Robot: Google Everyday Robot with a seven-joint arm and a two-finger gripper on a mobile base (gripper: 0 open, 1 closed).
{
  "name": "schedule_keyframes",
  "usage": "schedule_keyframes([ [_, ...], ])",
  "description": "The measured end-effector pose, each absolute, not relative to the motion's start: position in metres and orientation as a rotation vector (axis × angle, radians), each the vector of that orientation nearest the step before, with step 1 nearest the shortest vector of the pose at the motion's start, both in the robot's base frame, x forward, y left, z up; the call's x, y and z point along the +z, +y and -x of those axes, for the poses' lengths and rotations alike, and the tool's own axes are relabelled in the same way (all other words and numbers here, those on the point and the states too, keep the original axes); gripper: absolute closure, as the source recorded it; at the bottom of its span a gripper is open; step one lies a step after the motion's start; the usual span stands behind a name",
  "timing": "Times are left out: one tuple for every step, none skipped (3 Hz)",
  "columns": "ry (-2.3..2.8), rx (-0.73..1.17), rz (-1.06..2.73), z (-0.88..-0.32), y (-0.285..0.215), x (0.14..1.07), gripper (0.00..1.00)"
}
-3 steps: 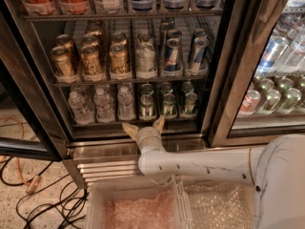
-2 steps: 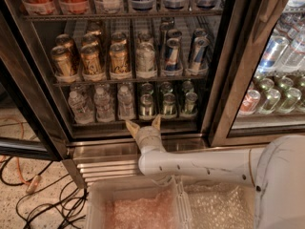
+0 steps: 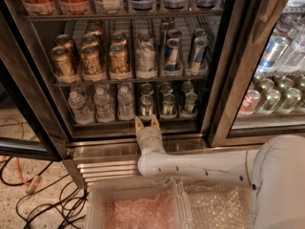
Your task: Pick green can from bottom shelf of fridge
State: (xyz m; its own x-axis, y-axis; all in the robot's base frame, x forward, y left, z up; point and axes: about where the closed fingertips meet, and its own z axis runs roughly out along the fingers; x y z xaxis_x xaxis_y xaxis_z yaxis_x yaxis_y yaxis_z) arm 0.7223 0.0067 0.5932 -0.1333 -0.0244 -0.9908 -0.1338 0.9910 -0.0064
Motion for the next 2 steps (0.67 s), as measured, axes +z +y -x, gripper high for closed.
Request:
schedule_keyframes([
  [1.69, 0.084, 0.105, -0.7258, 0.0047, 0.5929, 0.46],
  [1.668, 0.087, 0.104, -0.7325, 0.0075, 0.5959, 0.44],
])
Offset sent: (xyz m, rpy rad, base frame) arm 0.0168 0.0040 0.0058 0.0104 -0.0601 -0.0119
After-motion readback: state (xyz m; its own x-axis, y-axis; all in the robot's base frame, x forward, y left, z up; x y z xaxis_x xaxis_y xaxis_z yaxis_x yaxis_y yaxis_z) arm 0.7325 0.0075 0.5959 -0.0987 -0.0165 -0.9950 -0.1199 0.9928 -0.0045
